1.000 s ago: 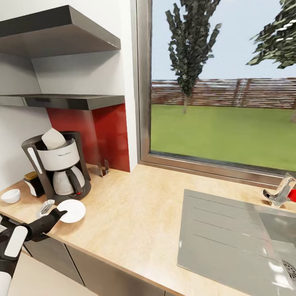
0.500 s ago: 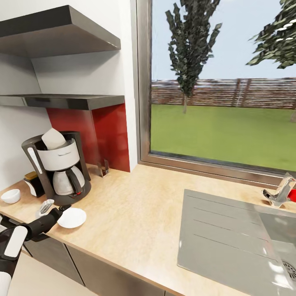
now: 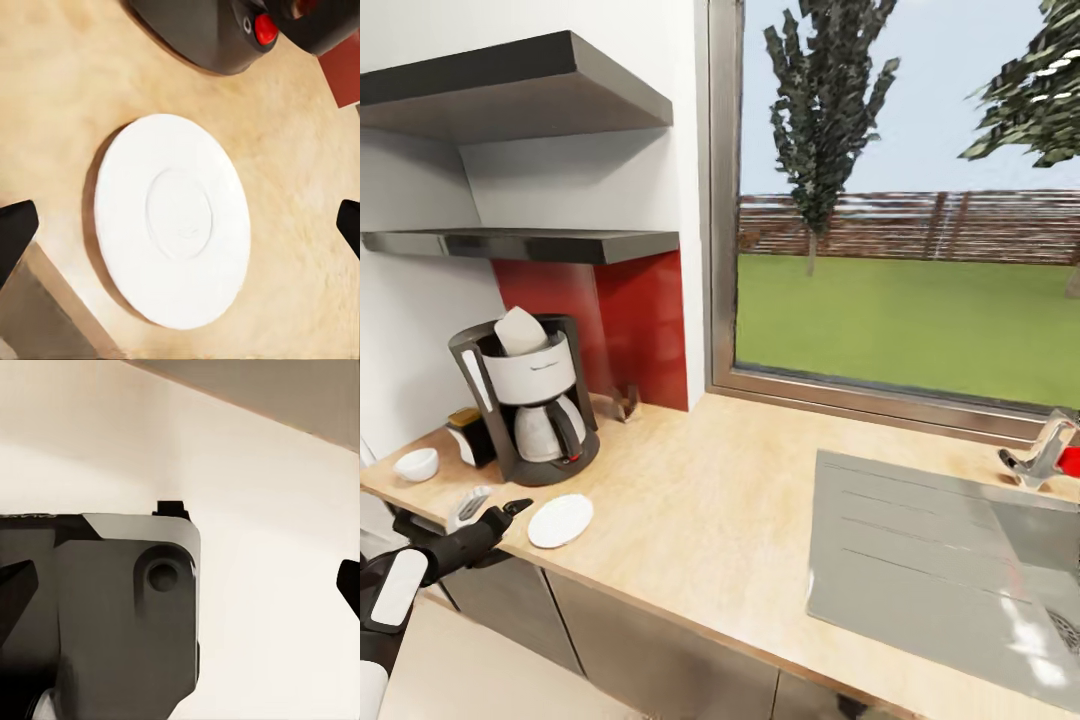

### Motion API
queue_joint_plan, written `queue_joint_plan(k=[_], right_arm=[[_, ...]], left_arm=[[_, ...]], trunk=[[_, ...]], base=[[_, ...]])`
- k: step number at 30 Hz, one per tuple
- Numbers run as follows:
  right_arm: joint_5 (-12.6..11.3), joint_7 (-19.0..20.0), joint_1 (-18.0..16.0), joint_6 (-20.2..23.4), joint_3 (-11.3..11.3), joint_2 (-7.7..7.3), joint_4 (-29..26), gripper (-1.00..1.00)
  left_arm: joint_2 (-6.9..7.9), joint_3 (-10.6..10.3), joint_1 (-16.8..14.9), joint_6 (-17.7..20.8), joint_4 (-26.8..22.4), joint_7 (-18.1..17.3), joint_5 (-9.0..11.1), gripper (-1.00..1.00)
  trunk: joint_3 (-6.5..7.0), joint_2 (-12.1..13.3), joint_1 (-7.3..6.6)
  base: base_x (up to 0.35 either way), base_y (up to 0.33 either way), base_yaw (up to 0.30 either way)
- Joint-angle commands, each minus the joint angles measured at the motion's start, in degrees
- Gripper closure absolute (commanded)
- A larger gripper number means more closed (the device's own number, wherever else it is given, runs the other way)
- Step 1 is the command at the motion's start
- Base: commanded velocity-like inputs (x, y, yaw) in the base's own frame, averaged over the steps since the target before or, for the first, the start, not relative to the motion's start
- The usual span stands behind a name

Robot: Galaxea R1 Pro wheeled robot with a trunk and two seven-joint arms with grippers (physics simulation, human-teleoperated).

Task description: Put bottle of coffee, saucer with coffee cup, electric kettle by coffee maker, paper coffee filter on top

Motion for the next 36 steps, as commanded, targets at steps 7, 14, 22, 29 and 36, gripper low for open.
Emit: queue_joint_plan(k=[7,14,22,29,36], right_arm=[[-0.5,-0.2,0.0,0.4,0.5,-0.02,-0.2,-1.0],[-0.5,-0.2,0.0,0.4,0.5,0.07,-0.2,-1.0],[-0.6,-0.2,0.0,0.3,0.6,0.23,-0.2,-1.0],[-0.8,-0.2,0.0,0.0,0.5,0.25,-0.3,-1.0],[-0.9,-0.2,0.0,-0.3,0.4,0.24,-0.7,-1.0]], left_arm=[[-0.02,0.2,-0.1,0.4,0.0,-0.2,0.0,-1.0],[-0.1,0.1,0.0,0.6,0.1,-0.4,-0.2,-1.0],[0.27,0.1,6.1,0.7,1.3,-2.8,0.2,-1.0],[-0.06,-2.6,15.5,-0.9,3.5,-6.4,-3.4,-1.0],[-0.17,-7.8,20.5,-20.1,16.9,-6.6,-16.6,-1.0]], trunk=[[-0.14,-0.1,0.01],[-0.14,-0.1,0.01],[-0.14,-0.1,0.01],[-0.14,-0.1,0.01],[-0.14,-0.1,0.01]], base=[[-0.29,0.169,0.0],[-0.322,0.046,0.0],[-0.309,0.003,0.0],[-0.186,0.0,0.0],[-0.02,0.0,0.0]])
